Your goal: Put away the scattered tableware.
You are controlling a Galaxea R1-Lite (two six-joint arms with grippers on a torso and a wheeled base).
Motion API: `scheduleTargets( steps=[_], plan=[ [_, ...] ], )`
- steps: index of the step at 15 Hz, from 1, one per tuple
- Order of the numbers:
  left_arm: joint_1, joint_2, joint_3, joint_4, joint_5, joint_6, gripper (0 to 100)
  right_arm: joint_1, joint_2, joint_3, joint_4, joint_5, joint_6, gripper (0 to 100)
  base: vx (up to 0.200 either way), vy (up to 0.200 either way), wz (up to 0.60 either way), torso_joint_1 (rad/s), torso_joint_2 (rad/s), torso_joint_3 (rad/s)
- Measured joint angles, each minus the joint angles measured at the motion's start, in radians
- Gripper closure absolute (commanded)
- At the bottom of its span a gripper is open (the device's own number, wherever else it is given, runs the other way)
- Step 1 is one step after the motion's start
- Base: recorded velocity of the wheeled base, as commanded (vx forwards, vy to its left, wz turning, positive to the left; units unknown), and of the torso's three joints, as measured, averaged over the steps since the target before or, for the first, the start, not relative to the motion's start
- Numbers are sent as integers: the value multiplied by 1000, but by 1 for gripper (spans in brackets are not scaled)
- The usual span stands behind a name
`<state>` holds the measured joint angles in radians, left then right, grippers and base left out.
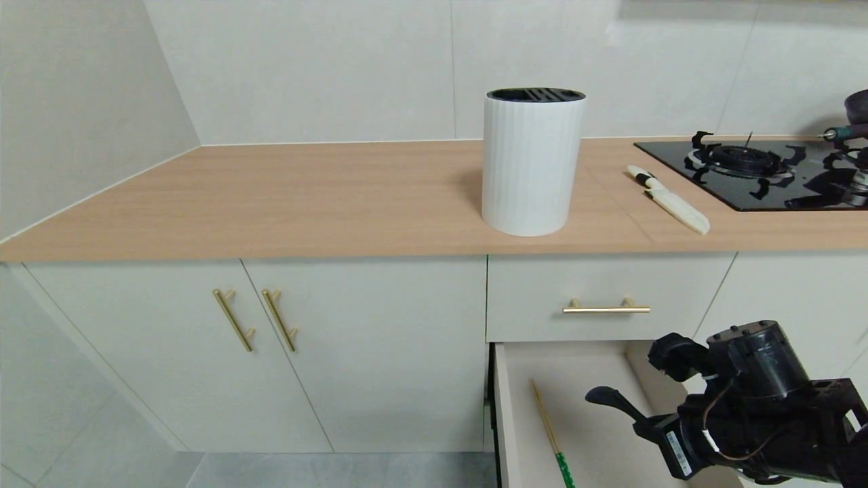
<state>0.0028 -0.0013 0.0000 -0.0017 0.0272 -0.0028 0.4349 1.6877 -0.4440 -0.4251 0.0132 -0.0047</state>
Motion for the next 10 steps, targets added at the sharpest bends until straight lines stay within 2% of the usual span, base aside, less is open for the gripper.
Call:
scheduleTargets(
  steps=[7, 10],
  plan=[
    [0, 0, 0, 1, 0, 0, 0, -8, 16, 4, -47, -2, 3, 100, 0, 0, 0, -130, 454, 314],
    [0, 0, 0, 1, 0, 0, 0, -9, 18, 4, -48, -2, 3, 100, 0, 0, 0, -59, 331, 255]
  ],
)
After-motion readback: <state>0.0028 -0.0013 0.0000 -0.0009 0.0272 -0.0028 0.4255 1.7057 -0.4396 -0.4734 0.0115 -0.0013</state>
